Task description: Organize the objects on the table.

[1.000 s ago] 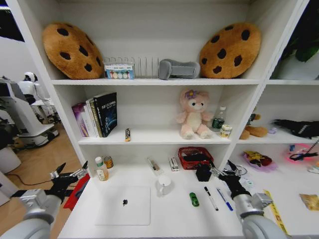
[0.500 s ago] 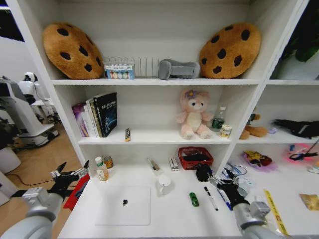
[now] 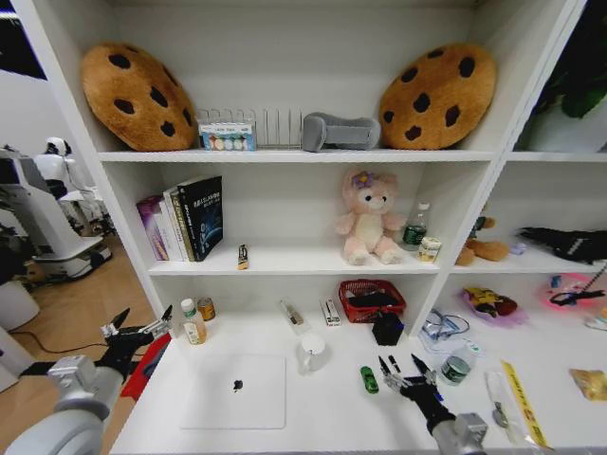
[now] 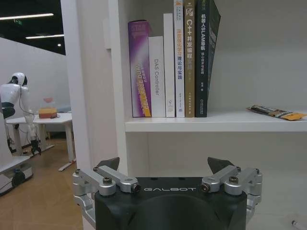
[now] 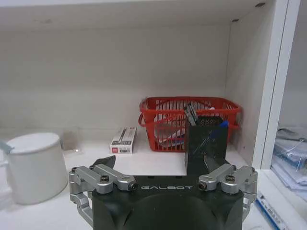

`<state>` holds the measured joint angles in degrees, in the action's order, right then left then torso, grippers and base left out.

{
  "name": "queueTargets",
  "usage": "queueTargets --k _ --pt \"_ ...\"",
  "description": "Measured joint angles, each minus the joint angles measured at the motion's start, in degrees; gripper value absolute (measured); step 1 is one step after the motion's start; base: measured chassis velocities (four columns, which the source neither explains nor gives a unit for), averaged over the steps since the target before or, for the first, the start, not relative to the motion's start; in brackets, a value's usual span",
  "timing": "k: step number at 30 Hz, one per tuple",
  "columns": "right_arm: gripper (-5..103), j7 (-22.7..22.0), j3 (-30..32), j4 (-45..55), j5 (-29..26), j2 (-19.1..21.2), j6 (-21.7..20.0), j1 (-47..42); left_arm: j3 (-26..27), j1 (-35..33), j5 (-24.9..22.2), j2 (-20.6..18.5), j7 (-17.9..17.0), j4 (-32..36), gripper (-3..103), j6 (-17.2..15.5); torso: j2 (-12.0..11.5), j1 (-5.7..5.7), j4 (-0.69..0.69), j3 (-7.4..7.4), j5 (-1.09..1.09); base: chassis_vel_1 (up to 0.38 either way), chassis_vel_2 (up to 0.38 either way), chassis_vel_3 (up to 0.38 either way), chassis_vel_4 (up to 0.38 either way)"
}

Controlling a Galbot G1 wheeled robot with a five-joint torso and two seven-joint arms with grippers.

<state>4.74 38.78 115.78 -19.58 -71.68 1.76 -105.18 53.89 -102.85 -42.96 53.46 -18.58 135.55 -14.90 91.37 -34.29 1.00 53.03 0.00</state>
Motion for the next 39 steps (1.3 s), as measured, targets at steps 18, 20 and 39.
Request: queueTargets --k 18,20,39 --pt "100 -1.25 -3.56 -6.05 2.44 -0.61 1.18 1.87 -0.27 -0.32 0.3 -0.1 0.06 0.0 100 -0.03 0.0 0.0 0.0 0.0 -0.01 0.0 0.0 0.0 0.0" --pt "100 -1.32 -4.06 -6.57 2.55 -0.76 1.17 2.19 -0.27 -0.33 0.29 -0.16 0.08 -0.07 100 -0.03 0.0 0.0 0.0 0.0 -0.01 0.0 0.0 0.0 0.0" --pt "84 -3.26 -8.58 -10.98 5.09 -1.77 0.45 6.04 0.19 -0.53 -0.4 -1.31 0.13 -0.18 100 -0.05 0.0 -0.01 0.0 0.0 0.0 0.0 0.0 0.0 0.0"
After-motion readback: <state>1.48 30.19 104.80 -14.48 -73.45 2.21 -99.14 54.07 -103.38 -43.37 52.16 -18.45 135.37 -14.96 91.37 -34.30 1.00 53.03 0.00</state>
